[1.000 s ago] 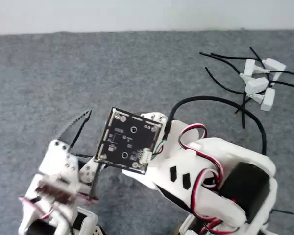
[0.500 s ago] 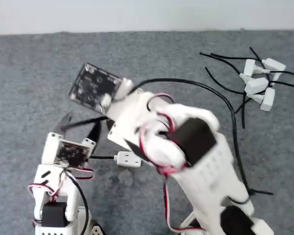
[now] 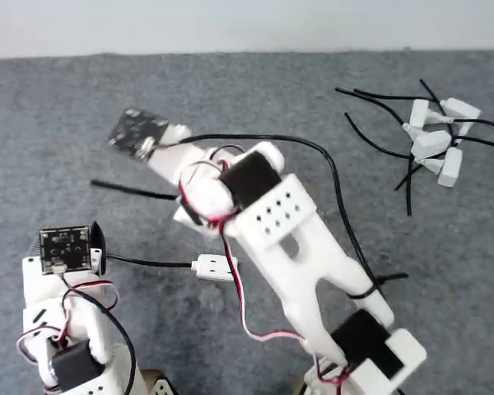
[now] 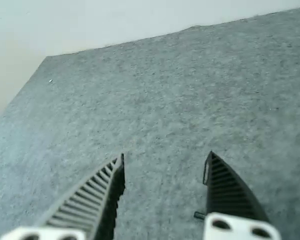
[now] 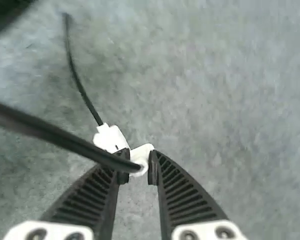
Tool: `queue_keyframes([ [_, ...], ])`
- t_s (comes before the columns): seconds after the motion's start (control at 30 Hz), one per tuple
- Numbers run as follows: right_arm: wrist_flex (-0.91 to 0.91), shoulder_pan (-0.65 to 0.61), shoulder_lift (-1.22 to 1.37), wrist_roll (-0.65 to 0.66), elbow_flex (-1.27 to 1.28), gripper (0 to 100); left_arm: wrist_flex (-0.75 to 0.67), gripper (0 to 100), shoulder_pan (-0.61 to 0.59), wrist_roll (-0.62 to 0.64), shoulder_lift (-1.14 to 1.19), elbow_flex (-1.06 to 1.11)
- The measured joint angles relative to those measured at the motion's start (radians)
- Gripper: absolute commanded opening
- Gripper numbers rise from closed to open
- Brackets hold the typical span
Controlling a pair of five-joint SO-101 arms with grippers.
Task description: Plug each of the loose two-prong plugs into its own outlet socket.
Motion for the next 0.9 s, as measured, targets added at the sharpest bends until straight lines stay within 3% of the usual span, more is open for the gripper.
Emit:
queue_keyframes([
  [0.27,-0.195,0.055,0.009,-0.141,0.319,0.8,-0.034,24,-0.011,0.038,0.000,0.066],
  [0.5,-0.255,-0.035,0.009,-0.153,0.488,0.8,-0.037,24,-0.011,0.038,0.000,0.066],
  [0.9,-0.327,-0.057,0.009,-0.138,0.569,0.8,-0.043,24,-0.011,0.038,0.000,0.066],
])
